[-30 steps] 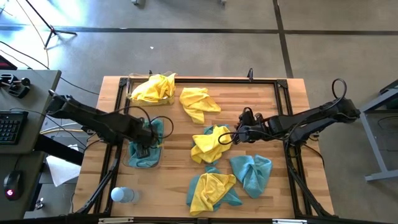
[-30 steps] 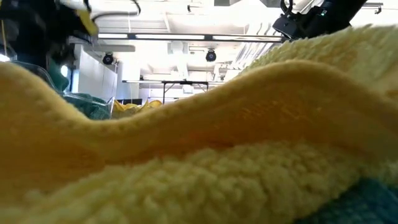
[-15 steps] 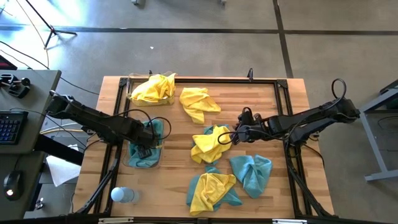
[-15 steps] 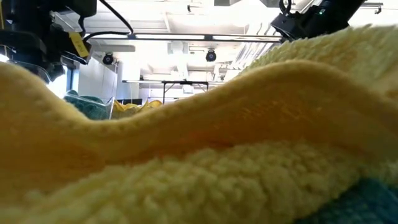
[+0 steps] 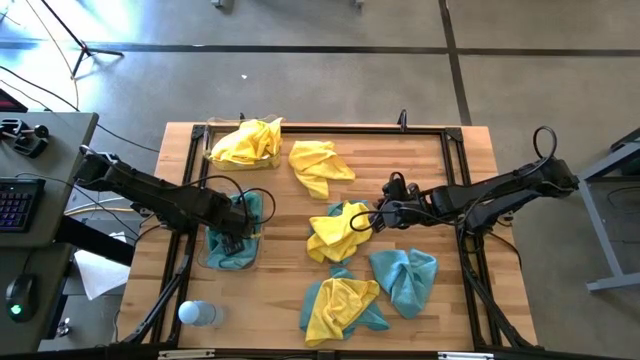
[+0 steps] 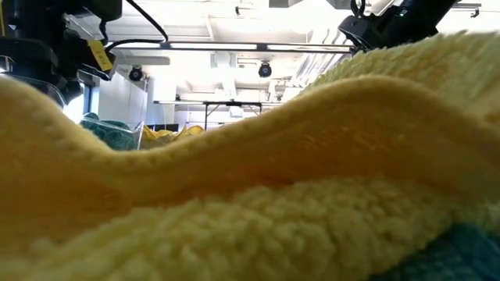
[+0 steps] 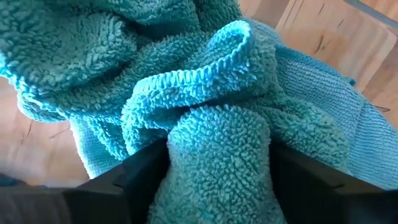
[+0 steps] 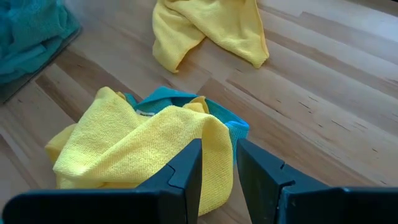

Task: Sort microfiber towel by color & place in baskets
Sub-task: Put the blue microfiber cloth into the bottom transparent bin

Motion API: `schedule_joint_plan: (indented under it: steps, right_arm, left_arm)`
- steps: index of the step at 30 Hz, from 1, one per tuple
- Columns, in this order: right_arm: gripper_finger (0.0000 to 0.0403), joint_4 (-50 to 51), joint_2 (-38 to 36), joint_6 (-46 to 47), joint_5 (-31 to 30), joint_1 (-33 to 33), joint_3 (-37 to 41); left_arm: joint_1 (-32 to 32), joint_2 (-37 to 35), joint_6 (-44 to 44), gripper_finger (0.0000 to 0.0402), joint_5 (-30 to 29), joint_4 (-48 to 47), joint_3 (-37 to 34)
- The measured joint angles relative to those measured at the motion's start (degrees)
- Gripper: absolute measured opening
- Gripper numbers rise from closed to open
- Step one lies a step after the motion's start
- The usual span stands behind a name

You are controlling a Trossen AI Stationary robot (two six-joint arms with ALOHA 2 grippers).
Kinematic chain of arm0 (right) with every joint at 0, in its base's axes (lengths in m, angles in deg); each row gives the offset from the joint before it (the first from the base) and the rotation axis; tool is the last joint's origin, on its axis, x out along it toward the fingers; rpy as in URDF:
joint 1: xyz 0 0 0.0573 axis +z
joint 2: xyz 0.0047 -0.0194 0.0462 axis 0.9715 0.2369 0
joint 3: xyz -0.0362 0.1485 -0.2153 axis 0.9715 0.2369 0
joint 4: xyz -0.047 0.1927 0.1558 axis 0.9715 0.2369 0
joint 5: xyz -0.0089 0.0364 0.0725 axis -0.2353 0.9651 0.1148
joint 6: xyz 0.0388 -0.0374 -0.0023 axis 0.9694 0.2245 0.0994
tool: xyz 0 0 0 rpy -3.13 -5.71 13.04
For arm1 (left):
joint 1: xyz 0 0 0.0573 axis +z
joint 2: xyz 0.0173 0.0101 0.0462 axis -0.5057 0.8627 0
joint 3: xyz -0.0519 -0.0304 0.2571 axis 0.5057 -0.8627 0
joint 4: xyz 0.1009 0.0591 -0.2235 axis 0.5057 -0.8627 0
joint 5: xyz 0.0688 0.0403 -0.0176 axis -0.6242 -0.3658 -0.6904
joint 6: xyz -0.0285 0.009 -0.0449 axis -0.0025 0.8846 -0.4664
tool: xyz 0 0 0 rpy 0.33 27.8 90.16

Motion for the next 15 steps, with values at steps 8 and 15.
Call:
schedule_joint_plan:
  steps: [8,15]
  right_arm:
    - [0.0093,0.0,0.0,-0.1,0.0,0.0,0.0]
    - [0.0093,0.0,0.0,0.1,0.0,0.0,0.0]
  left_arm:
    - [0.0,0.0,-0.9,0.0259,7.6,-0.4,2.7]
    - [0.0,0.0,2.1,0.0259,5.2,-6.1,9.9]
